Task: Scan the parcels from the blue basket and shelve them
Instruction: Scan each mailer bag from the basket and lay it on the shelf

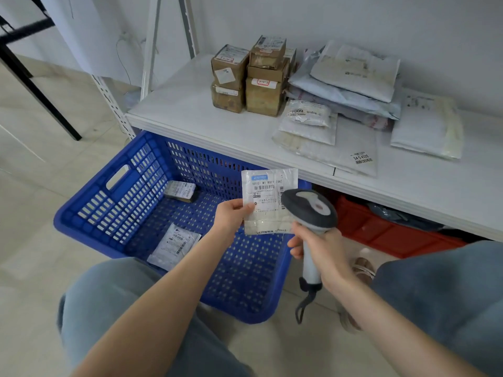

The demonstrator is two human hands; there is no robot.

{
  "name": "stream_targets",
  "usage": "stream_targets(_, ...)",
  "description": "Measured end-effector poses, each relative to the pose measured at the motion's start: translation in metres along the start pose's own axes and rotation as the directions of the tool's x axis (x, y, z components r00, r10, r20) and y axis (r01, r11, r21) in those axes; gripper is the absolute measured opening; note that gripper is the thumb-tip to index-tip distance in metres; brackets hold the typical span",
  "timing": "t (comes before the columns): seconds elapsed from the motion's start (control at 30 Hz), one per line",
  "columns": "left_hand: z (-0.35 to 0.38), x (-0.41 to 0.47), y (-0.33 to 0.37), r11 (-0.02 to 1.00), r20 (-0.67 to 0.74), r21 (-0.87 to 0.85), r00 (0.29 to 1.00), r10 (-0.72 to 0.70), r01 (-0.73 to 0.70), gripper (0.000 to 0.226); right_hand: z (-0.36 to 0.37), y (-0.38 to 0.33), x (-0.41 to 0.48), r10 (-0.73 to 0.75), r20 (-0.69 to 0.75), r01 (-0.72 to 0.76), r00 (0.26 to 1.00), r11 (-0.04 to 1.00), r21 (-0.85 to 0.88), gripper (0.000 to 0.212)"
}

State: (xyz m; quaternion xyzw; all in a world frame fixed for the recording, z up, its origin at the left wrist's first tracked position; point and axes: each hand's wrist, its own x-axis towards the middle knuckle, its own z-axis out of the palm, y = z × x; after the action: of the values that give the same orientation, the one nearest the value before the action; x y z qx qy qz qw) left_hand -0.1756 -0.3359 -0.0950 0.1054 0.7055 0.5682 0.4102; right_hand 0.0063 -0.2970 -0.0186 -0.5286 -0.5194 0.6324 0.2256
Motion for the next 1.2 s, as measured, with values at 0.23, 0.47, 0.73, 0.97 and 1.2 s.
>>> stream_targets(0.23,0.0,0.003,-0.004,0.999,-0.022,0.048,1.0,-0.006,0.008,0.005,0.011,0.016,-0.025,0.016,0.023,-0.013,1.0,0.991,-0.132,0.023)
stream_targets(0.47,0.001,0.004,-0.006,0.998,-0.023,0.063,1.0,-0.015,0.016,0.004,0.012,0.016,-0.027,0.006,0.02,-0.002,1.0,0.985,-0.171,0.022)
stream_targets(0.73,0.001,0.003,-0.007,0.997,-0.029,0.066,0.999,-0.031,0.033,0.005,0.01,0.019,-0.024,0.017,0.001,-0.017,1.0,0.985,-0.174,0.025)
stream_targets(0.97,0.005,-0.003,0.0,0.997,-0.032,0.072,0.999,-0.013,0.015,0.005,0.011,0.013,-0.019,0.002,0.036,0.002,0.999,0.992,-0.127,0.021)
stream_targets(1.2,0.032,-0.007,0.033,0.986,0.013,0.152,0.997,0.071,-0.073,0.01,-0.019,-0.019,0.006,-0.022,0.103,0.022,0.994,1.0,0.002,0.019)
